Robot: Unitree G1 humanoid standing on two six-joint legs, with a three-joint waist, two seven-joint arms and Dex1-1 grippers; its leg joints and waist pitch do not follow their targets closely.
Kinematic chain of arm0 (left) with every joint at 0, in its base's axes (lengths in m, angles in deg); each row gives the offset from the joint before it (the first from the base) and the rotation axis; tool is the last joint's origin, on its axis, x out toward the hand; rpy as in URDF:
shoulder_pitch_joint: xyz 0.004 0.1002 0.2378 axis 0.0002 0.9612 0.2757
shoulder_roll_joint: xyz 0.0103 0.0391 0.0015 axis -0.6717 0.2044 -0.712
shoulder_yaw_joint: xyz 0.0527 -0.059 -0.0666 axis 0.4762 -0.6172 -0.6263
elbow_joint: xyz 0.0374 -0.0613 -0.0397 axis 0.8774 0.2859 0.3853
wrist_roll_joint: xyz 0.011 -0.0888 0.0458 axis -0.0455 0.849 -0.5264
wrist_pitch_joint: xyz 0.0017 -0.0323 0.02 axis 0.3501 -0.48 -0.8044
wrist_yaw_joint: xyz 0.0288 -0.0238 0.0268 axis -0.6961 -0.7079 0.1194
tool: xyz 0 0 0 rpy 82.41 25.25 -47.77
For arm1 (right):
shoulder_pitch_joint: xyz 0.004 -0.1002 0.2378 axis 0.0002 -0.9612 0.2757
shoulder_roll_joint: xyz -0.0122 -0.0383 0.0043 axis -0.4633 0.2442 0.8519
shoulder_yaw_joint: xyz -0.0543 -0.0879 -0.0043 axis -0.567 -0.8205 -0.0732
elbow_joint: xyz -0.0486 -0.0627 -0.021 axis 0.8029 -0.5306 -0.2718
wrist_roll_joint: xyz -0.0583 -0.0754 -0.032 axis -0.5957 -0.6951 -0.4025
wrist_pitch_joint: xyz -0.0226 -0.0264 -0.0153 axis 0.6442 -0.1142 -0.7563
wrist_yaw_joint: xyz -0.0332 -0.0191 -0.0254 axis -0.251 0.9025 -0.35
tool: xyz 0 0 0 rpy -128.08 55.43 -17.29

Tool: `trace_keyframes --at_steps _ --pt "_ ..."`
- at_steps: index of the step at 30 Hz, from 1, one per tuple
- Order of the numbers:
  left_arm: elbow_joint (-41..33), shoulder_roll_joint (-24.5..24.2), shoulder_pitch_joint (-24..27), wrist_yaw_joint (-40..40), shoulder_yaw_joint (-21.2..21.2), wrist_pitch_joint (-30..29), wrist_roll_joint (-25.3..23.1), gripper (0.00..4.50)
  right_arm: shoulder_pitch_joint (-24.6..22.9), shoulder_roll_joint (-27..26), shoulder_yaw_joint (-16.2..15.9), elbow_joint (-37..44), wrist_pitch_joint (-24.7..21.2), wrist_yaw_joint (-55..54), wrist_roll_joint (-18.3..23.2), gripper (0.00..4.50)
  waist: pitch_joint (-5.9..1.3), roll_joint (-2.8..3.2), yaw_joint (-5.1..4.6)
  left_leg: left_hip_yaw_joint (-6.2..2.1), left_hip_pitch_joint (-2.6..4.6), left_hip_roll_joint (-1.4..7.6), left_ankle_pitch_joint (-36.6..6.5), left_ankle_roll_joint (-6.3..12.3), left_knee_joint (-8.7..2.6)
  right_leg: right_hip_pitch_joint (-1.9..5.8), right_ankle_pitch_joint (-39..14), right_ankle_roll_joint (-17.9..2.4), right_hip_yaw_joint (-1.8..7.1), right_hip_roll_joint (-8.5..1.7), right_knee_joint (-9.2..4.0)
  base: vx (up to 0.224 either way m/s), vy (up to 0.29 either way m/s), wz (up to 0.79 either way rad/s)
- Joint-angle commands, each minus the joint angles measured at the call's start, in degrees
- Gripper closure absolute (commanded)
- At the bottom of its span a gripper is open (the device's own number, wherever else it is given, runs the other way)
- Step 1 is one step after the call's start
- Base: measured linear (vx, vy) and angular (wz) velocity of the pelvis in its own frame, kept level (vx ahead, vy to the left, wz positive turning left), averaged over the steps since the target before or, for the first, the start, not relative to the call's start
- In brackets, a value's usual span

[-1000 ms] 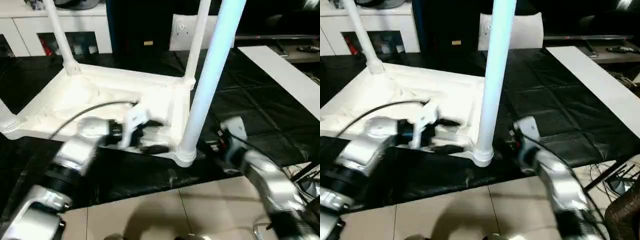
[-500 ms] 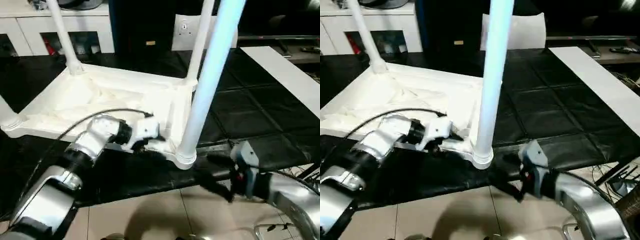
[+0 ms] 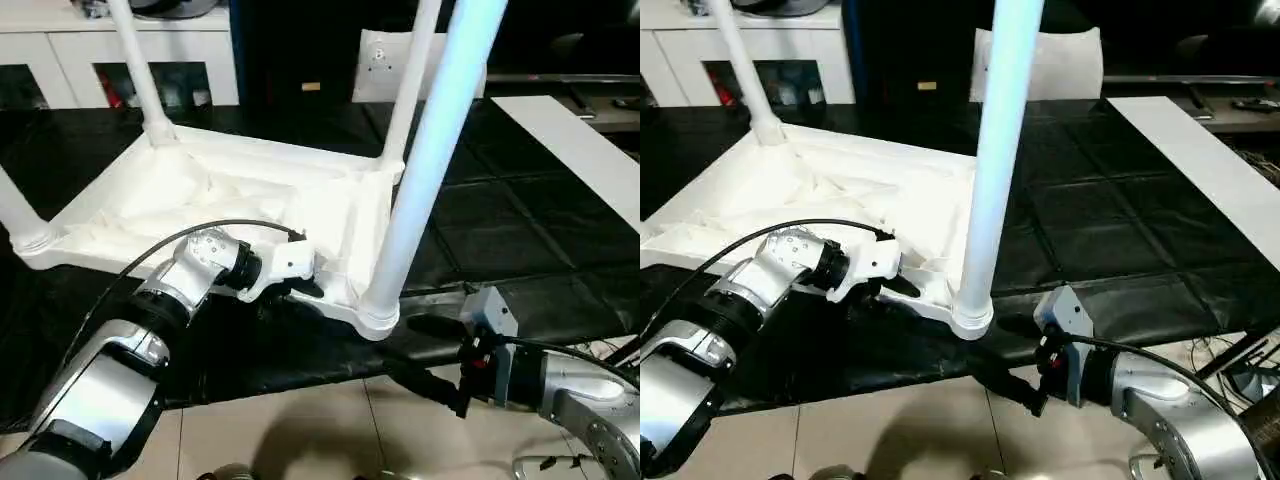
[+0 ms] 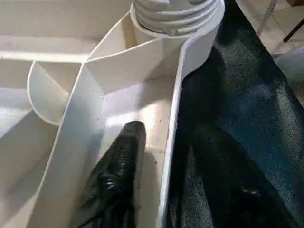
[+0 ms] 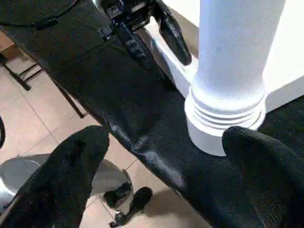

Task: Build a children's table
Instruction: Rotate leg to tighten

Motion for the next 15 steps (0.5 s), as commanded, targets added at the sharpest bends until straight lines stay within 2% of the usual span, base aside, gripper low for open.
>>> trace_keyframes --at_steps 1,3,8,15 --pt "0.5 0.3 -1.3 -0.4 -0.8 0.4 -0.1 3.01 0.3 0.9 0.0 1.5 -0.6 0.8 1.0 0.0 -3.61 0.13 0.19 -0.35 0.21 1.08 -14.6 1.1 -3.9 2.92 -20.4 -7.7 2.55 -4.21 -5.51 0.0 0.0 0.0" --pt "1.4 0.3 -1.7 -0.4 -1.0 0.8 -0.2 3.3 0.3 1.0 0.0 1.8 -0.8 1.2 1.5 0.0 -3.63 0.06 0.21 -0.36 0.23 1.11 -14.7 1.14 -3.88 2.95 -21.1 -7.6 2.55 -4.34 -5.53 0.0 0.0 0.0" --pt "2.8 0.6 -2.1 -0.6 -1.6 1.2 -0.4 3.64 0.5 1.0 -0.3 1.7 -0.7 1.3 1.5 0.0 -3.59 -0.03 0.22 -0.36 0.2 1.03 -14.6 1.2 -3.88 2.91 -22.7 -6.8 2.51 -4.34 -5.79 0.0 0.0 0.0" --pt "4.4 0.5 -2.5 -0.7 -2.0 1.8 -0.8 4.25 0.3 1.2 -0.6 1.8 -0.5 1.6 1.3 0.0 -3.68 0.04 0.25 -0.37 0.14 1.06 -14.0 1.22 -3.87 2.99 -21.2 -7.2 2.55 -4.33 -5.59 0.0 0.0 0.0"
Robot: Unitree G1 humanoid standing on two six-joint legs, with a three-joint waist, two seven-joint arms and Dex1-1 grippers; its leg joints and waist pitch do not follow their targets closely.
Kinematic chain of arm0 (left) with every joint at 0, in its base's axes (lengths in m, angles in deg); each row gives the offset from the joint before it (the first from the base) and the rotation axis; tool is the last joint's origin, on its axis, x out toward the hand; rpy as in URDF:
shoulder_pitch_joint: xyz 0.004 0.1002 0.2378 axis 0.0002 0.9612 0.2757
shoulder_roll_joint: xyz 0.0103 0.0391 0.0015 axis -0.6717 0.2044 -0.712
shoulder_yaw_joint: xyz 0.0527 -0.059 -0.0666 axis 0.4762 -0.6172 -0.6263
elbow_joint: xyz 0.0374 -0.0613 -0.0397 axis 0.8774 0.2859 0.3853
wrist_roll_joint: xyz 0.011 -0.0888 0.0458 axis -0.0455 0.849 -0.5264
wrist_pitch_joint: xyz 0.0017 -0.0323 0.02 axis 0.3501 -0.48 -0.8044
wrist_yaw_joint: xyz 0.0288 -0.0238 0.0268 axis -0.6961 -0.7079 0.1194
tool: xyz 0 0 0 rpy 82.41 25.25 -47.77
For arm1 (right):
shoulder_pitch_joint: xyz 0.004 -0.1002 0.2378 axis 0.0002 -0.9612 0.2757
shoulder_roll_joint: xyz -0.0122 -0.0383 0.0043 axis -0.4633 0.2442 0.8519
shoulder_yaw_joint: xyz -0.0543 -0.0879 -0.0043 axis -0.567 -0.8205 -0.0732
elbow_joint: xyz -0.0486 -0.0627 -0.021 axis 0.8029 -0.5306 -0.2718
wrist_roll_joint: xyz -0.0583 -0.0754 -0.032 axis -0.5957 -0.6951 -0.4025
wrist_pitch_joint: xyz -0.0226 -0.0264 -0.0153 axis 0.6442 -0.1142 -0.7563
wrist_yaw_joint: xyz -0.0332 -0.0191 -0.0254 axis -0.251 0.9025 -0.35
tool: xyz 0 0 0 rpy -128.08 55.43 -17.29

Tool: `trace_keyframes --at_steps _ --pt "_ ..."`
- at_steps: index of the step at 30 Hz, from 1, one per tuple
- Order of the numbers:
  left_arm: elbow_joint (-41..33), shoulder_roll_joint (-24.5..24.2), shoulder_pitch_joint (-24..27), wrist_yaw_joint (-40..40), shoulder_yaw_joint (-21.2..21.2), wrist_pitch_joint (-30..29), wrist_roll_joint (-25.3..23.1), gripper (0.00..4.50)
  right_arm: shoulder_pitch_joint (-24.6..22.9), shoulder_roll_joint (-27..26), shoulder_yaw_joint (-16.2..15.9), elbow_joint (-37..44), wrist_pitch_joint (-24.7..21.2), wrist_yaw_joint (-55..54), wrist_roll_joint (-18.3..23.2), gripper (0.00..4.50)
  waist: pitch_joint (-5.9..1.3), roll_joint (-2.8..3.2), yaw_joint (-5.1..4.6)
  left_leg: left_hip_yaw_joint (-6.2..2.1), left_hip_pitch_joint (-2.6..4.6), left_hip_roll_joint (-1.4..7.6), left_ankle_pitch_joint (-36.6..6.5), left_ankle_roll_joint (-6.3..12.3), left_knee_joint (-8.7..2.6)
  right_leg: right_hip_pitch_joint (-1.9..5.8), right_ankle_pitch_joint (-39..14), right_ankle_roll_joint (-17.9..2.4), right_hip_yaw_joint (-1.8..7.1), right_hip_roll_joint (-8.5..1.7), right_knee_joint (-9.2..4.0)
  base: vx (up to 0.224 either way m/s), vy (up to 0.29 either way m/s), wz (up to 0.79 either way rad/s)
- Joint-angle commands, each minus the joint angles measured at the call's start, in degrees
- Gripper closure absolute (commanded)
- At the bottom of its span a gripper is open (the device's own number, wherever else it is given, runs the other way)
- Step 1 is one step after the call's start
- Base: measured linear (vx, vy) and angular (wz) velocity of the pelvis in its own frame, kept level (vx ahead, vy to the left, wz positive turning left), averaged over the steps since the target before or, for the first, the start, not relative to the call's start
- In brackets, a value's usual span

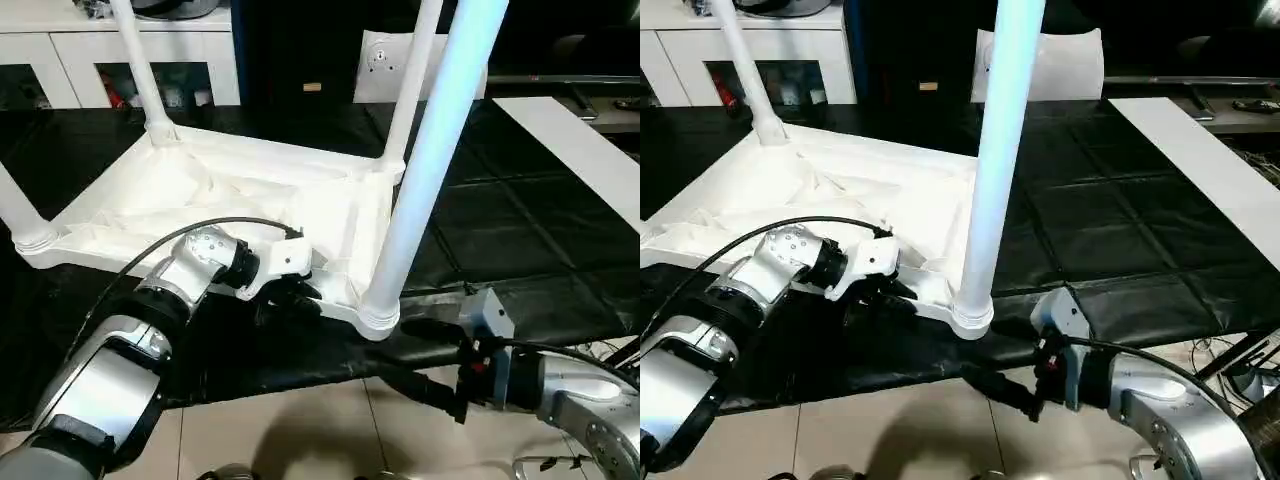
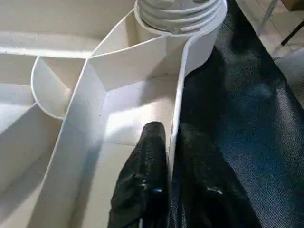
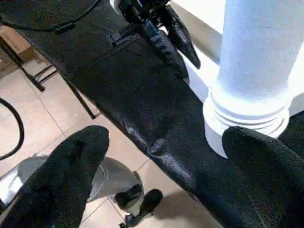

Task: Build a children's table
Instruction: Rotate leg to tighten

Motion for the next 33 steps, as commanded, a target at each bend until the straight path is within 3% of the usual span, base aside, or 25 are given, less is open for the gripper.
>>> trace_keyframes --at_steps 1,6,11,12,15,17,19,20,21,23,26,33 --pt "0.7 -0.1 -1.4 0.4 -1.1 0.2 -0.5 4.3 0.3 1.0 0.1 1.5 -0.2 0.3 0.1 0.0 -3.67 -0.06 0.23 -0.38 0.03 1.03 -13.8 1.27 -3.89 3.04 -20.9 -7.3 2.54 -4.34 -5.55 0.0 0.0 0.0" --pt "0.8 0.3 -1.4 0.7 -2.4 -0.7 0.5 4.49 0.6 0.8 0.1 1.3 0.4 -0.2 0.0 0.0 -3.7 0.01 0.11 -0.39 0.01 1.08 -13.5 1.31 -3.85 3.1 -19.6 -7.9 2.57 -4.38 -5.36 0.0 0.0 0.0" --pt "-2.9 1.1 0.6 5.3 -6.8 -8.7 4.2 4.5 2.3 -2.0 1.2 0.4 0.9 -3.3 0.1 0.0 -3.67 0.05 -0.41 -0.33 0.0 0.97 -13.5 1.15 -3.76 3.09 -19.7 -8.9 2.46 -4.25 -5.3 0.0 0.0 0.0" --pt "-4.5 1.1 1.6 5.9 -7.7 -11.7 5.1 4.5 2.8 -3.0 1.7 0.2 0.7 -4.2 0.5 0.0 -3.66 -0.2 -0.49 -0.31 -0.06 0.97 -13.6 1.18 -3.76 3.15 -19.8 -8.8 2.46 -4.26 -5.3 0.0 0.0 0.0" --pt "-8.8 1.1 4.5 7.4 -9.4 -17.0 6.8 4.5 3.9 -4.5 1.9 -0.4 1.3 -5.8 0.2 0.0 -3.83 0.07 -1.22 -0.38 -0.23 1.04 -12.5 1.28 -3.76 3.2 -16.8 -10.2 2.45 -4.18 -4.88 0.0 0.0 0.0" --pt "-14.2 1.3 7.8 10.8 -10.8 -22.1 7.1 4.5 5.1 -5.3 1.7 -2.0 2.5 -7.2 -1.0 0.0 -3.79 -0.19 -1.67 -0.36 -0.41 1.14 -11.9 1.37 -3.79 3.25 -16.2 -10.6 2.41 -4.23 -4.58 0.0 0.0 0.0" --pt "-16.5 1.4 9.0 12.2 -11.3 -24.0 6.7 4.5 5.6 -5.6 1.7 -2.7 2.8 -7.8 -1.5 0.0 -3.67 -0.06 -1.95 -0.19 -0.26 1.04 -12.5 1.61 -3.57 2.96 -18.9 -10.0 2.45 -4.17 -5.01 0.0 0.0 0.0" --pt "-19.2 1.4 10.5 13.2 -11.5 -26.1 6.5 4.5 6.3 -5.9 1.7 -3.8 3.5 -8.6 -2.3 0.0 -3.62 -0.41 -2.01 -0.13 -0.3 1.0 -12.7 1.63 -3.55 2.92 -20.4 -9.3 2.46 -4.11 -5.17 0.0 0.0 0.0" --pt "-20.8 1.3 11.3 13.5 -11.5 -27.2 6.3 4.5 6.8 -6.2 1.8 -4.3 3.8 -9.0 -2.7 0.0 -3.49 -0.21 -2.11 -0.21 -0.35 0.93 -12.8 1.64 -3.71 2.85 -22.1 -8.7 2.37 -4.09 -5.36 0.0 0.0 0.0" --pt "-22.9 1.2 12.4 13.3 -11.3 -27.7 6.4 4.5 7.4 -6.5 1.9 -5.2 4.2 -9.7 -3.3 0.0 -3.5 -0.37 -2.23 -0.15 -0.21 0.86 -13.1 1.76 -3.57 2.65 -23.8 -7.7 2.41 -4.05 -5.65 0.0 0.0 0.0" --pt "-27.9 0.4 15.0 11.4 -10.5 -29.1 7.3 4.5 9.2 -7.0 1.9 -7.6 5.2 -11.1 -4.8 0.0 -3.6 -0.34 -2.42 -0.32 -0.32 1.11 -12.7 1.68 -3.8 2.6 -22.8 -7.8 2.45 -4.11 -5.3 0.0 0.0 0.0" --pt "-31.5 -5.2 17.2 1.7 -4.8 -21.1 4.7 4.5 13.6 -6.6 1.0 -13.9 8.9 -8.0 -5.6 0.0 -3.68 -0.16 -2.2 -0.15 -0.02 1.12 -13.0 1.77 -3.82 2.43 -20.7 -8.1 2.61 -4.01 -5.1 0.0 0.0 0.0"
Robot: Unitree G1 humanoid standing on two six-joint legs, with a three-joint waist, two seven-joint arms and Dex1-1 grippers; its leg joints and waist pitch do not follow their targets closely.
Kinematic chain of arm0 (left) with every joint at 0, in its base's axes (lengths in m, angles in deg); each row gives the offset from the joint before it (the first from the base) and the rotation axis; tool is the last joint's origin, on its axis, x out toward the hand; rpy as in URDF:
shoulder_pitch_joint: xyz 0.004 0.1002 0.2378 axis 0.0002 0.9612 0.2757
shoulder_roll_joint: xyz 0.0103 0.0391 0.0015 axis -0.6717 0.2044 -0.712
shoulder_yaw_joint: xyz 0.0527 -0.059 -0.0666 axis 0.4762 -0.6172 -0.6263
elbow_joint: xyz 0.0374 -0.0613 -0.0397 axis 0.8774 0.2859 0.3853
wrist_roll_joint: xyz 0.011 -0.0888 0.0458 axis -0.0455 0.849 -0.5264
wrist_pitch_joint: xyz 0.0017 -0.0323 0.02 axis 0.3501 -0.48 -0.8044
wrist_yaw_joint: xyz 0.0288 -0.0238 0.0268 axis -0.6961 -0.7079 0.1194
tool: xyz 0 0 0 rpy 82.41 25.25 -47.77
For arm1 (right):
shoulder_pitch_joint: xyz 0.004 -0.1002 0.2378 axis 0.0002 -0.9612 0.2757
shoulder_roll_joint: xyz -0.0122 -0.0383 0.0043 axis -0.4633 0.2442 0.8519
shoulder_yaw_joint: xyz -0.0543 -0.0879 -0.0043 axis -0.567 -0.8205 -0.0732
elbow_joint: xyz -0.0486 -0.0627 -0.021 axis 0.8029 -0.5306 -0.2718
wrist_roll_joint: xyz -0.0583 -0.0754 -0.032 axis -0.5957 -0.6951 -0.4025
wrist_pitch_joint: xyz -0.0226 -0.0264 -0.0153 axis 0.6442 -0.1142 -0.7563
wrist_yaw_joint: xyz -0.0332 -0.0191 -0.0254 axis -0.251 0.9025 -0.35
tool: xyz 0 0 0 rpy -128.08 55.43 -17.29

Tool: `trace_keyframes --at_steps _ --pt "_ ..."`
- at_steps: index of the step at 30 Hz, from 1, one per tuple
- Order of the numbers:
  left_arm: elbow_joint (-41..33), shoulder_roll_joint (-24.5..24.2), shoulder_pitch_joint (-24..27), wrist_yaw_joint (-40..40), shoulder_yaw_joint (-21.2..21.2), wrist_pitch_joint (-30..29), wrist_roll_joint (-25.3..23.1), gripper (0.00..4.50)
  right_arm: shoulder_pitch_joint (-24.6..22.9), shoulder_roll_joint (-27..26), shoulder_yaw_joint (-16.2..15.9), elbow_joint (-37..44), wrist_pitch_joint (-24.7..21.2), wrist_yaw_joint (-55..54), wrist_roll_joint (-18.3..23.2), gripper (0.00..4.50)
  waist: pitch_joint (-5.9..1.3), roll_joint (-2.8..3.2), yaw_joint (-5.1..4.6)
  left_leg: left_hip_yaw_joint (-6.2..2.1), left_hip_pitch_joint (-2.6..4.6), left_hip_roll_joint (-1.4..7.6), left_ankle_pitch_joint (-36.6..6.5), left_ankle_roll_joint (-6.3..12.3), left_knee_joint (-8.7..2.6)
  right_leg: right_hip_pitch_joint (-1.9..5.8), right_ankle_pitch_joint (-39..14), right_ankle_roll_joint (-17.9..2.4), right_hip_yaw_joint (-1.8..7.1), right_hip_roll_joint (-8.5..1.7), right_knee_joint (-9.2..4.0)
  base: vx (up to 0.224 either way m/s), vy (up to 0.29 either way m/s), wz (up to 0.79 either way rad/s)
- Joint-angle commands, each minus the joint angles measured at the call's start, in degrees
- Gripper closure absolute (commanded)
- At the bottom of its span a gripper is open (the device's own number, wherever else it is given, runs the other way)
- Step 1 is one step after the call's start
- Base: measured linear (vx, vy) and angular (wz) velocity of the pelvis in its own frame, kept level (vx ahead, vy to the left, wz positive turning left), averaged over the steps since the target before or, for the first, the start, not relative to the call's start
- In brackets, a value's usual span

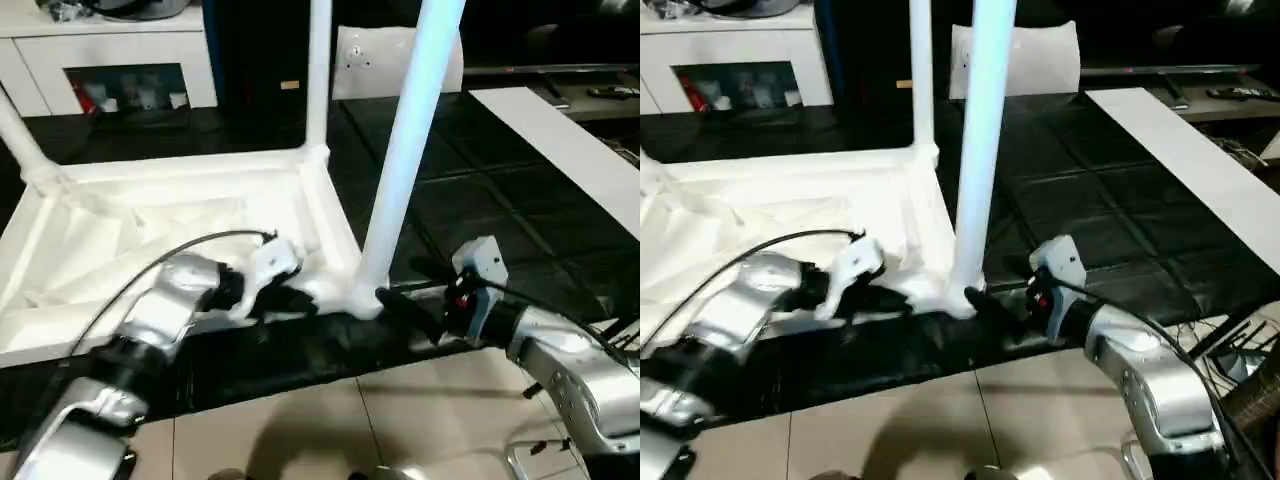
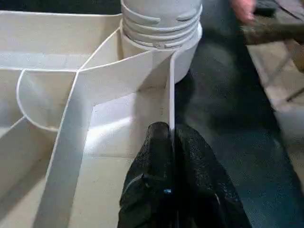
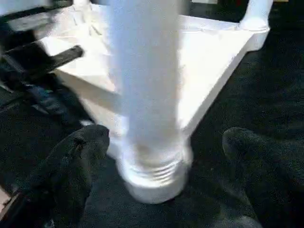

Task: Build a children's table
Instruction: Rotate leg to tighten

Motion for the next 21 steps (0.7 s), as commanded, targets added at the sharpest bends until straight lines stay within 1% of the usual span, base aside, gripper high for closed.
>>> trace_keyframes --at_steps 1,2,3,5,6,7,8,9,10,12,13,14,15,16,18,19,20,21 --pt "-0.3 -1.7 -0.3 -4.2 2.8 3.4 -1.3 4.5 1.6 1.0 -0.4 -1.1 1.7 3.7 0.2 0.0 -3.72 -0.13 0.33 -0.16 0.07 1.1 -13.0 1.8 -3.75 2.65 -20.1 -8.4 2.63 -4.03 -5.11 0.0 0.0 0.0" --pt "-0.3 -2.3 -0.4 -4.9 3.3 4.2 -1.7 4.5 1.9 1.1 -0.5 -1.4 2.2 5.0 0.5 0.0 -3.66 -0.06 0.47 -0.15 0.12 1.16 -13.3 1.79 -3.78 2.63 -19.7 -8.4 2.65 -4.01 -5.09 0.0 0.0 0.0" --pt "0.5 -2.8 -0.8 -6.4 3.9 5.8 -2.0 4.5 2.2 1.5 -0.8 -1.9 2.5 7.6 1.4 0.0 -3.62 -0.13 0.65 -0.11 0.15 1.14 -13.6 1.86 -3.78 2.68 -19.7 -8.4 2.68 -4.05 -5.08 0.0 0.0 0.0" --pt "1.6 -3.3 -1.5 -8.4 4.6 7.7 -2.4 4.5 3.1 1.9 -1.4 -3.5 3.3 11.4 2.7 0.0 -3.71 0.01 1.05 -0.02 0.45 1.21 -13.8 1.91 -3.71 2.53 -19.8 -8.6 2.75 -4.18 -5.12 0.0 0.0 0.0" --pt "1.6 -3.3 -1.5 -8.4 4.6 7.7 -2.4 4.5 3.1 1.9 -1.4 -3.5 3.3 11.4 2.7 0.3 -3.63 0.02 1.1 -0.09 0.38 1.25 -13.9 1.65 -3.85 2.59 -19.8 -9.0 2.68 -4.13 -5.04 0.0 0.0 0.0" --pt "2.6 -3.3 -2.2 -9.3 4.8 8.7 -2.4 4.5 3.7 2.6 -2.7 -4.4 4.3 13.4 2.0 0.3 -3.67 -0.08 1.23 -0.04 0.41 1.27 -13.7 1.49 -3.79 2.6 -19.5 -9.0 2.72 -4.13 -5.01 0.0 0.0 0.0" --pt "3.9 -3.1 -3.2 -10.7 5.1 10.0 -2.3 4.5 4.6 3.4 -4.3 -5.7 5.2 16.2 1.5 0.4 -3.55 -0.06 1.35 -0.05 0.43 1.19 -14.2 1.44 -3.81 2.54 -20.4 -9.0 2.59 -4.12 -5.11 0.0 0.0 0.0" --pt "5.3 -3.1 -4.2 -12.7 5.6 11.3 -2.1 4.5 5.4 3.7 -5.3 -6.8 5.2 18.8 1.9 0.5 -3.6 -0.08 1.49 -0.01 0.55 1.05 -14.8 1.51 -3.72 2.59 -21.7 -8.8 2.59 -4.17 -5.29 0.0 0.0 0.0" --pt "6.0 -3.2 -4.7 -13.8 5.9 11.9 -2.0 4.5 5.9 3.6 -5.5 -7.5 5.0 20.0 2.4 0.63 -3.69 -0.12 1.67 -0.14 0.38 1.23 -14.2 1.28 -3.82 2.78 -20.9 -8.9 2.66 -4.32 -5.07 0.0 0.0 0.0" --pt "6.5 -3.3 -5.1 -14.7 6.3 12.4 -2.1 4.5 6.4 3.6 -5.9 -8.1 5.1 21.1 2.4 0.81 -3.78 -0.35 2.01 -0.11 0.49 1.32 -13.6 1.34 -3.76 2.73 -19.9 -9.2 2.71 -4.42 -4.91 0.0 0.0 0.0" --pt "6.9 -3.3 -5.4 -15.4 6.7 13.0 -2.1 4.5 6.8 3.7 -6.1 -8.7 5.0 22.2 2.4 0.86 -3.83 -0.33 2.16 -0.05 0.45 1.31 -13.1 1.39 -3.73 2.76 -19.3 -9.4 2.74 -4.4 -4.86 0.0 0.0 0.0" --pt "7.2 -3.4 -5.8 -16.2 7.1 13.5 -2.1 4.5 7.3 3.7 -6.4 -9.3 5.1 23.3 2.4 0.86 -3.94 -0.23 2.44 -0.03 0.53 1.38 -12.4 1.46 -3.71 2.74 -17.5 -10.0 2.74 -4.34 -4.61 0.0 0.0 0.0" --pt "7.7 -3.4 -6.3 -17.1 7.6 14.2 -2.2 4.5 8.0 3.8 -6.8 -10.2 5.3 24.6 2.3 1.08 -3.96 -0.27 2.47 -0.03 0.4 1.33 -12.1 1.55 -3.7 2.85 -16.4 -10.5 2.65 -4.32 -4.44 0.0 0.0 0.0" --pt "7.8 -3.3 -6.3 -17.2 7.6 14.3 -2.2 4.5 8.1 3.8 -6.9 -10.4 5.3 24.9 2.2 1.19 -3.94 -0.49 2.49 0.03 0.41 1.37 -11.9 1.5 -3.69 2.9 -16.1 -10.6 2.66 -4.31 -4.38 0.0 0.0 0.0" --pt "8.7 -3.1 -7.0 -18.3 8.1 15.3 -2.3 4.5 9.0 4.0 -7.4 -11.7 5.6 26.6 2.2 1.3 -3.95 -0.31 2.7 0.05 0.44 1.41 -11.8 1.48 -3.66 2.87 -16.2 -10.7 2.68 -4.39 -4.35 0.0 0.0 0.0" --pt "8.7 -3.1 -7.0 -18.4 8.1 15.4 -2.3 4.5 9.0 4.0 -7.4 -11.8 5.6 26.6 2.2 1.4 -3.99 -0.38 2.75 0.04 0.4 1.41 -11.7 1.54 -3.63 2.92 -16.2 -10.7 2.65 -4.42 -4.35 0.0 0.0 0.0" --pt "8.7 -3.1 -7.0 -18.4 8.1 15.4 -2.3 4.5 9.0 4.0 -7.4 -11.8 5.6 26.6 2.2 1.4 -4.0 -0.38 2.87 0.06 0.44 1.41 -11.7 1.4 -3.65 2.93 -16.3 -10.6 2.65 -4.41 -4.35 0.0 0.0 0.0" --pt "9.2 -2.9 -7.5 -19.0 8.5 16.0 -2.6 4.5 9.7 4.1 -7.9 -12.4 5.3 27.9 2.5 1.53 -3.97 -0.37 2.97 0.07 0.45 1.4 -11.8 1.39 -3.65 2.89 -16.5 -10.6 2.63 -4.38 -4.39 0.0 0.0 0.0"
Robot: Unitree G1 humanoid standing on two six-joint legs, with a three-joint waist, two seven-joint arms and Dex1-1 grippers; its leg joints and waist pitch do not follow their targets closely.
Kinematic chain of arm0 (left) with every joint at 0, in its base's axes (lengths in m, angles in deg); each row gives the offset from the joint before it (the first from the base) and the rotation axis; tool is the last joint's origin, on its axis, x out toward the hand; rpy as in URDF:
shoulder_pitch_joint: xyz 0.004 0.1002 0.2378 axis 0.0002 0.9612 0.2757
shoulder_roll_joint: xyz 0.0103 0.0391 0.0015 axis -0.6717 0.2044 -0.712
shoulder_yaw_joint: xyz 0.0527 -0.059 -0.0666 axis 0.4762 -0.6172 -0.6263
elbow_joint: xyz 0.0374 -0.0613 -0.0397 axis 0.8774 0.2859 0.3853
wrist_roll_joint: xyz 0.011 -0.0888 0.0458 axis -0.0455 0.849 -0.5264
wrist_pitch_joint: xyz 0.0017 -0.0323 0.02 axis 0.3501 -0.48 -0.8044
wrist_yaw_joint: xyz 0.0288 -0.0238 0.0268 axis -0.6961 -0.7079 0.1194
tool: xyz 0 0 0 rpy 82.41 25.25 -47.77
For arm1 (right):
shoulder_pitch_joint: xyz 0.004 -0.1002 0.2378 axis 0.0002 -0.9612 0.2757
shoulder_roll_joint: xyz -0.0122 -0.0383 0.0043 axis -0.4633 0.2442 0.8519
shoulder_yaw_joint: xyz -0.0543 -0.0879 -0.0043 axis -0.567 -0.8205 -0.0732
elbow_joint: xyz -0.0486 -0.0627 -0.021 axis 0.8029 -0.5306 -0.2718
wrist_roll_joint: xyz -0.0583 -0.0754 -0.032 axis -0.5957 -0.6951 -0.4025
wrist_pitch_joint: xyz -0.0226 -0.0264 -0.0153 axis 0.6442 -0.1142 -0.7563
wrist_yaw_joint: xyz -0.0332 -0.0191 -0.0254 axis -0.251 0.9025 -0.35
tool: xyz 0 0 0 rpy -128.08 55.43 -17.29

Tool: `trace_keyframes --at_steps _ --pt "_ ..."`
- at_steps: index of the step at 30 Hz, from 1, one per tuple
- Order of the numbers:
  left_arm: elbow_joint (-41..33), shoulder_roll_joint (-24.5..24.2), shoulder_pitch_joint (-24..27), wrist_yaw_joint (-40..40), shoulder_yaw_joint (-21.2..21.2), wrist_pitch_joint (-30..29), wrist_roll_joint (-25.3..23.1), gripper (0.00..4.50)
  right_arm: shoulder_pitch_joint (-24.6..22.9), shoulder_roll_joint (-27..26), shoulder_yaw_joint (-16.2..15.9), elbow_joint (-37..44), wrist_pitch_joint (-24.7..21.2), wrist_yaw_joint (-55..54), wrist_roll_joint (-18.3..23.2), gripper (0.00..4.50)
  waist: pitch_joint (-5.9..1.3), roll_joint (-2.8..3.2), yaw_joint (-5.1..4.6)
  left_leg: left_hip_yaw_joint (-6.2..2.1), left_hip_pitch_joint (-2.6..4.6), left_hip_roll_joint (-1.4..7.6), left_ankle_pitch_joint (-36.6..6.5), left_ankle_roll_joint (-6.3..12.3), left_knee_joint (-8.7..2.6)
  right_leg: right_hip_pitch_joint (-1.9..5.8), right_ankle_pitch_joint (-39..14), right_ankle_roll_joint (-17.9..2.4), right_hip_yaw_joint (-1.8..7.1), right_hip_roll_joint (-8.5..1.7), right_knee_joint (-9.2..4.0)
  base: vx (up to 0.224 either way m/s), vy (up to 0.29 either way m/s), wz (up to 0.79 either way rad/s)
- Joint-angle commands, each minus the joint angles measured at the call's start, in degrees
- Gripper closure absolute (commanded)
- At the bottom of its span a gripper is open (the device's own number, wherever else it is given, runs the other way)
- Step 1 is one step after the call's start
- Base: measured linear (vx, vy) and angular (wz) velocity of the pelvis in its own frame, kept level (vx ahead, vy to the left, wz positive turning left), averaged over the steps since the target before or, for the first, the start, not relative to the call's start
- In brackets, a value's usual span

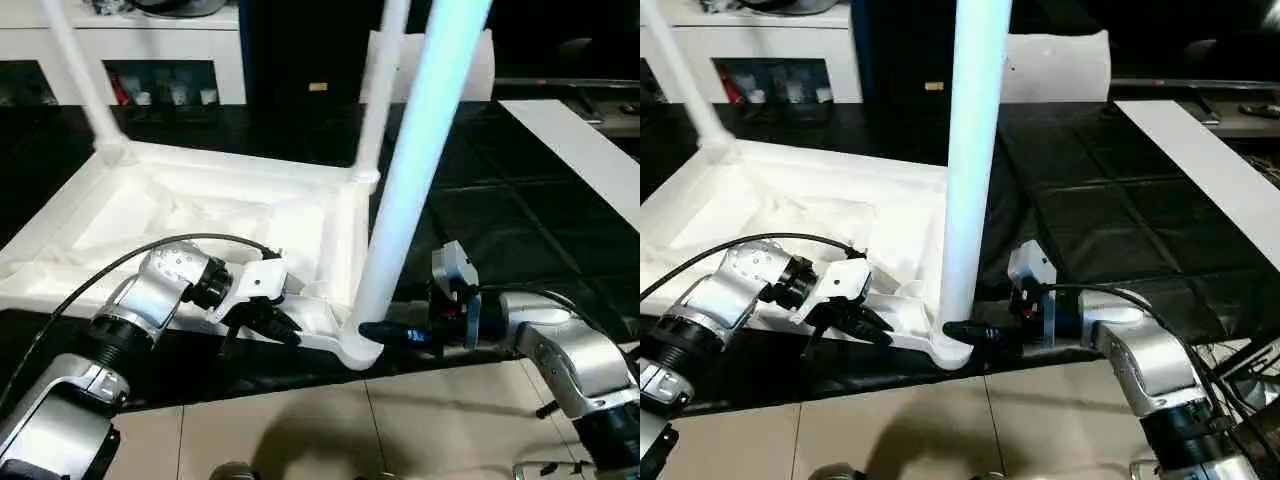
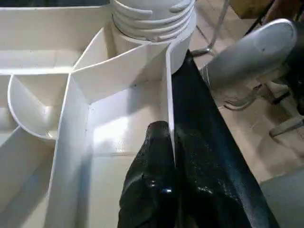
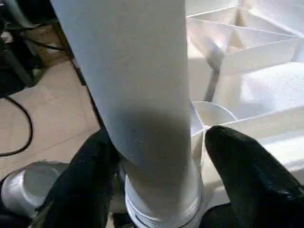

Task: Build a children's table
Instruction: Rotate leg to tighten

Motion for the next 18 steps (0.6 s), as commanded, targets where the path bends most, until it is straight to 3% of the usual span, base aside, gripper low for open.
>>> trace_keyframes --at_steps 1,10,18 --pt "0.0 0.9 -1.5 -3.3 2.9 1.9 -2.0 4.5 1.5 0.9 -0.7 -0.8 0.0 1.8 0.7 1.62 -3.94 -0.06 -0.25 0.02 0.49 1.45 -11.8 1.34 -3.85 2.78 -16.6 -10.4 2.63 -4.29 -4.37 0.0 0.0 0.0" --pt "2.5 1.8 -3.0 -4.4 3.7 3.8 -2.7 4.5 2.4 0.8 -2.6 -1.5 -1.6 5.6 0.5 2.43 -3.95 0.01 0.48 0.01 0.53 1.49 -12.1 0.86 -3.88 2.78 -17.1 -10.1 2.61 -4.38 -4.42 0.0 0.0 0.0" --pt "3.9 2.9 -3.5 -3.4 2.3 1.7 -1.9 4.5 1.7 -0.4 -2.0 -0.5 -3.8 4.8 2.2 2.48 -3.94 0.14 0.51 0.02 0.57 1.5 -12.3 0.69 -3.88 2.81 -17.4 -10.2 2.6 -4.43 -4.49 0.0 0.0 0.0"
